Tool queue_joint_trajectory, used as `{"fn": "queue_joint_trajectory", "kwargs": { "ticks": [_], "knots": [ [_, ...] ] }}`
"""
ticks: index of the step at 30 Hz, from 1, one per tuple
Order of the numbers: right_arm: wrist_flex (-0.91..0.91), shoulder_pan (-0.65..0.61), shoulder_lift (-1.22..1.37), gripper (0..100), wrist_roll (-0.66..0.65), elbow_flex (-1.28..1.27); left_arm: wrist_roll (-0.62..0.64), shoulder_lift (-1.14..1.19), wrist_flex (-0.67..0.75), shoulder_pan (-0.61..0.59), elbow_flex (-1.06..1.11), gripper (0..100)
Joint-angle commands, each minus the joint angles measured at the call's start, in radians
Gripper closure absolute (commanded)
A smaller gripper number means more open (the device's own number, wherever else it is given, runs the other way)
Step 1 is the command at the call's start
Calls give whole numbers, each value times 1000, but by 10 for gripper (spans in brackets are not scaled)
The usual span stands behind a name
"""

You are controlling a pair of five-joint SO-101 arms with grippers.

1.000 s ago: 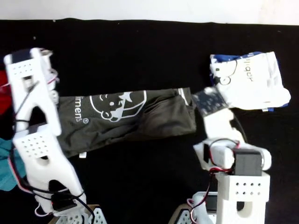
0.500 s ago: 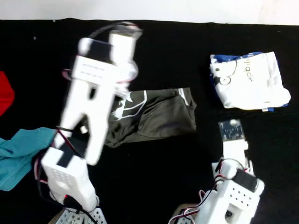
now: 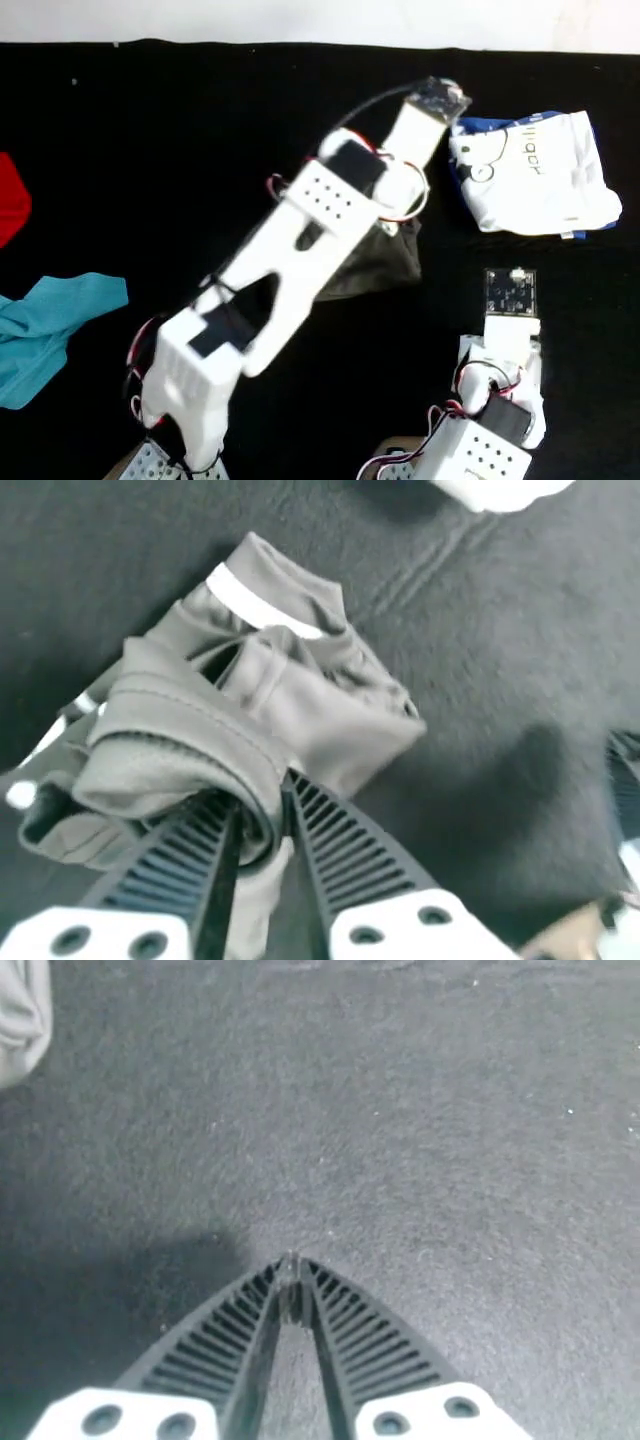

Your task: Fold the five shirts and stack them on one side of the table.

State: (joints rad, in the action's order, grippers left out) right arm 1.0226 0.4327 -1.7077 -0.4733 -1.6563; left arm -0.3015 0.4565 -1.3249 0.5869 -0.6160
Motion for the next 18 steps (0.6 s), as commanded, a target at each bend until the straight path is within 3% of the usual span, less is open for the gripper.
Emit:
{"fn": "queue_joint_trajectory", "kwargs": {
  "ticks": [1,4,11,13,15,18],
  "knots": [
    [47,12,-58,991,21,-148,3,88,40,8,-101,928],
    [45,12,-54,991,21,-148,6,162,23,1,-185,840],
    [44,12,-53,991,21,-148,83,179,-222,-107,-498,848],
    [44,12,-53,991,21,-148,81,189,-310,-171,-581,886],
    [44,12,-53,991,21,-148,81,200,-344,-240,-573,990],
    [44,12,-53,991,23,-148,81,257,-350,-311,-501,983]
  ]
}}
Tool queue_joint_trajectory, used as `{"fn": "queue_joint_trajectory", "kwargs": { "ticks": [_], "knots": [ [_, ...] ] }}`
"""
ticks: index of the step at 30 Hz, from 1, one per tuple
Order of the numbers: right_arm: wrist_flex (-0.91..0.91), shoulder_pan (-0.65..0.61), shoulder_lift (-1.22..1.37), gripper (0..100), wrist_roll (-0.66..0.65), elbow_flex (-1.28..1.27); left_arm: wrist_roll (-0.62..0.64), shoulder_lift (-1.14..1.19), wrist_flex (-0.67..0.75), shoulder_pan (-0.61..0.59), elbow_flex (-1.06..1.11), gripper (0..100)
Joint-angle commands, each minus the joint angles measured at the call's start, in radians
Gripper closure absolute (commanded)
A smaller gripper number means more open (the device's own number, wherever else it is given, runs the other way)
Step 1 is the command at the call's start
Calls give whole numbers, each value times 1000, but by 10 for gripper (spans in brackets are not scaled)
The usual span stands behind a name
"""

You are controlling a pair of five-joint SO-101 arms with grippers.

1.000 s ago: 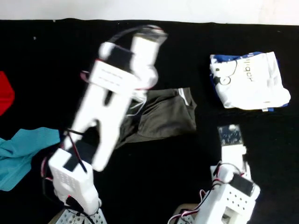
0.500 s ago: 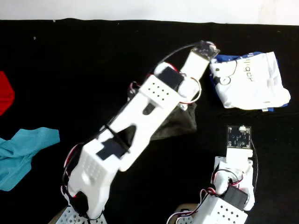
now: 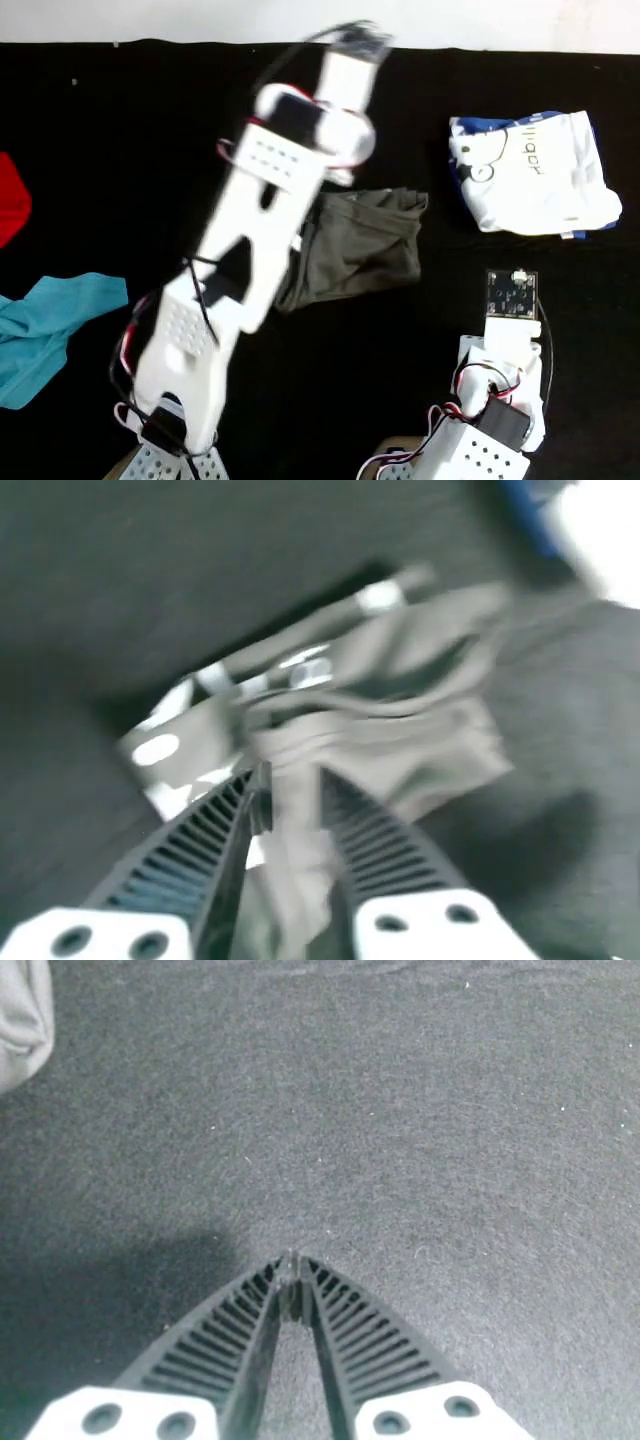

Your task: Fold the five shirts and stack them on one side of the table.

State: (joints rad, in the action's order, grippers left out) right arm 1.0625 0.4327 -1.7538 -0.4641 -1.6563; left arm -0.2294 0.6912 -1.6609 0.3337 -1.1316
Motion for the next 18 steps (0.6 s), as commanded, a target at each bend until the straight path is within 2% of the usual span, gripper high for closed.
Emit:
{"fn": "queue_joint_trajectory", "kwargs": {
  "ticks": [1,7,13,18],
  "knots": [
    [4,12,-7,991,14,-148,9,48,-8,-68,39,994],
    [4,12,-7,991,14,-148,15,209,-11,-16,76,991],
    [4,12,-7,991,14,-148,17,232,-21,139,79,991],
    [4,12,-7,991,14,-148,18,225,-101,282,76,991]
  ]
}}
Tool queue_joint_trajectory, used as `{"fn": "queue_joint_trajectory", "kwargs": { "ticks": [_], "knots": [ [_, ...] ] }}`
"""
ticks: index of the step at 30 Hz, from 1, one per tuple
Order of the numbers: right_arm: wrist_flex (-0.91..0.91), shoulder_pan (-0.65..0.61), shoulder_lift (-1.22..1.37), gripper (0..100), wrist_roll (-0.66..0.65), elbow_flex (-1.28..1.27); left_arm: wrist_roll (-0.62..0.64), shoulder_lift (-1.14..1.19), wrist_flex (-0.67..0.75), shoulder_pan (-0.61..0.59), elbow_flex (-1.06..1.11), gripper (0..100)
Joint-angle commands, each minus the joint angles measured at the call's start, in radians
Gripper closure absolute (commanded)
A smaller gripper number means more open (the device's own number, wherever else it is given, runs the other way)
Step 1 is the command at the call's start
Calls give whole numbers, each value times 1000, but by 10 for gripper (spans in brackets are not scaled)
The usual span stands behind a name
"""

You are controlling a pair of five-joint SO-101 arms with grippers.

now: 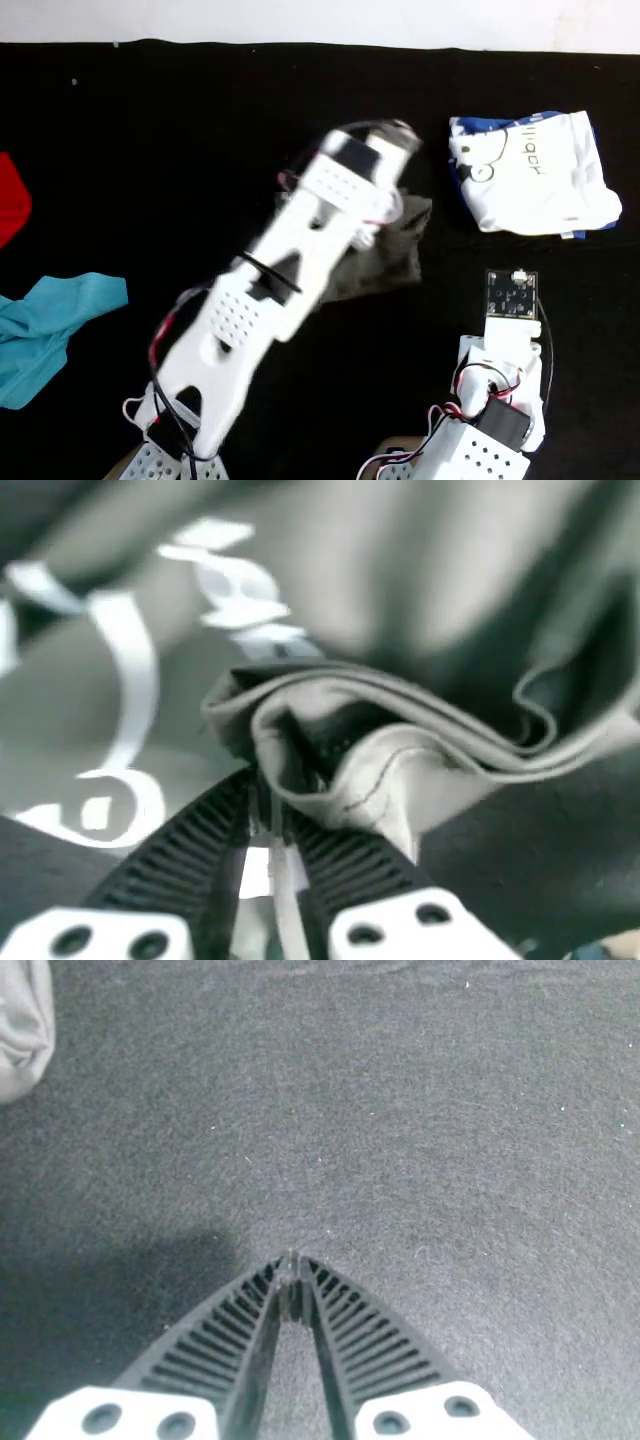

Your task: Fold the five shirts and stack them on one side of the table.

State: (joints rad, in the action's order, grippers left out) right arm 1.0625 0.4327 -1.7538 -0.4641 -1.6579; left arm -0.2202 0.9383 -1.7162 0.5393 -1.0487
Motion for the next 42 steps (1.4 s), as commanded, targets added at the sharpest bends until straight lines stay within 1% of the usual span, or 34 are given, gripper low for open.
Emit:
{"fn": "queue_joint_trajectory", "kwargs": {
  "ticks": [1,4,8,11,13,15,18,22,24,27,32,34,36,38,42],
  "knots": [
    [4,12,-7,991,14,-147,14,-33,-51,91,-7,991],
    [4,12,-7,991,14,-147,63,-114,-52,104,-2,991],
    [4,12,-7,991,14,-147,69,-260,-52,105,-2,991],
    [4,12,-7,991,14,-147,64,-341,-52,73,-2,991],
    [4,12,-7,991,14,-147,64,-337,-51,36,-1,991],
    [4,12,-7,991,14,-147,64,-280,-49,13,18,991],
    [4,12,-7,991,14,-147,64,-157,-14,18,35,991],
    [4,12,-7,991,14,-147,68,-13,80,58,28,991],
    [4,12,-7,991,14,-147,69,15,87,88,28,991],
    [4,12,-7,991,14,-147,71,2,52,150,28,991],
    [4,12,-7,991,14,-147,71,-107,-35,265,31,991],
    [4,12,-7,991,14,-147,71,-150,-43,285,36,991],
    [4,12,-7,991,14,-147,69,-179,-40,277,35,991],
    [4,12,-7,991,14,-147,66,-188,-38,245,33,991],
    [4,12,-7,991,14,-147,64,-186,-35,127,36,991]
  ]
}}
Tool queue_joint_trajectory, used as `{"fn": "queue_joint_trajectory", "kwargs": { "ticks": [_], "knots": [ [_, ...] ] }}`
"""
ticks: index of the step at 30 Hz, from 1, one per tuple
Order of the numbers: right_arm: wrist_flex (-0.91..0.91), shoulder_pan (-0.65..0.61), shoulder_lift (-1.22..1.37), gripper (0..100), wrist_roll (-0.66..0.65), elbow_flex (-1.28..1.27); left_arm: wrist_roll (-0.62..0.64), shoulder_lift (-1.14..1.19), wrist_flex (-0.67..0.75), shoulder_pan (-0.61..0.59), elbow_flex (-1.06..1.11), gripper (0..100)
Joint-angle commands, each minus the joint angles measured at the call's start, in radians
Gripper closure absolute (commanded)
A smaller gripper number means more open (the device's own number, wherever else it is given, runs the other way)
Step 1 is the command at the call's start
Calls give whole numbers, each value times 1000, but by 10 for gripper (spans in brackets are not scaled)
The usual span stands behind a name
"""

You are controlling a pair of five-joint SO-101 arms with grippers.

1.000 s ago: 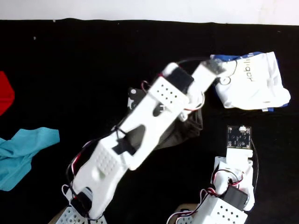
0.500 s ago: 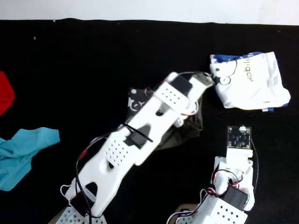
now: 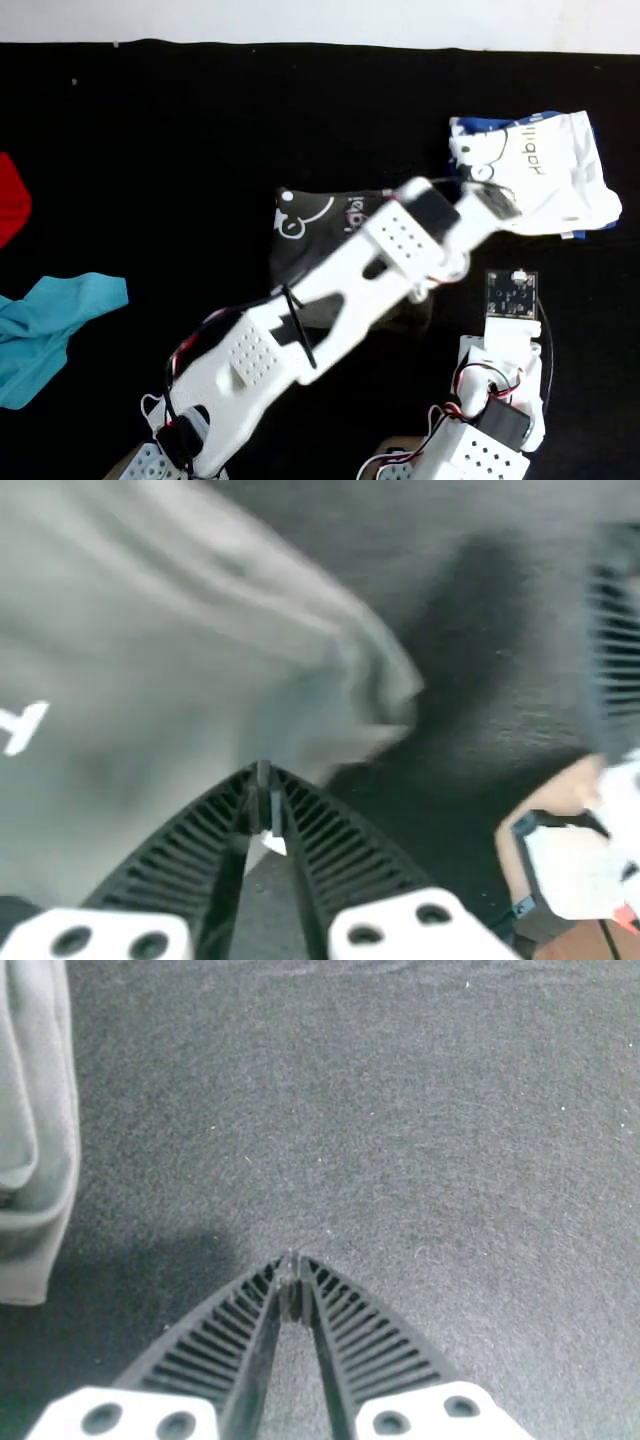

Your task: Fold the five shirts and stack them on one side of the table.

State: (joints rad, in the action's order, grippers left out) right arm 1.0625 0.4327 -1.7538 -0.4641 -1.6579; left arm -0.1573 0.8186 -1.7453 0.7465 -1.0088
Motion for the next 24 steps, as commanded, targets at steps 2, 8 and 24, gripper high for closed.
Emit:
{"fn": "queue_joint_trajectory", "kwargs": {
  "ticks": [2,8,24],
  "knots": [
    [4,12,-7,991,14,-147,2,-61,12,-145,-1,991],
    [4,12,-7,991,14,-147,0,61,110,-348,-10,991],
    [5,4,-16,991,9,-145,6,136,255,-538,-30,991]
  ]
}}
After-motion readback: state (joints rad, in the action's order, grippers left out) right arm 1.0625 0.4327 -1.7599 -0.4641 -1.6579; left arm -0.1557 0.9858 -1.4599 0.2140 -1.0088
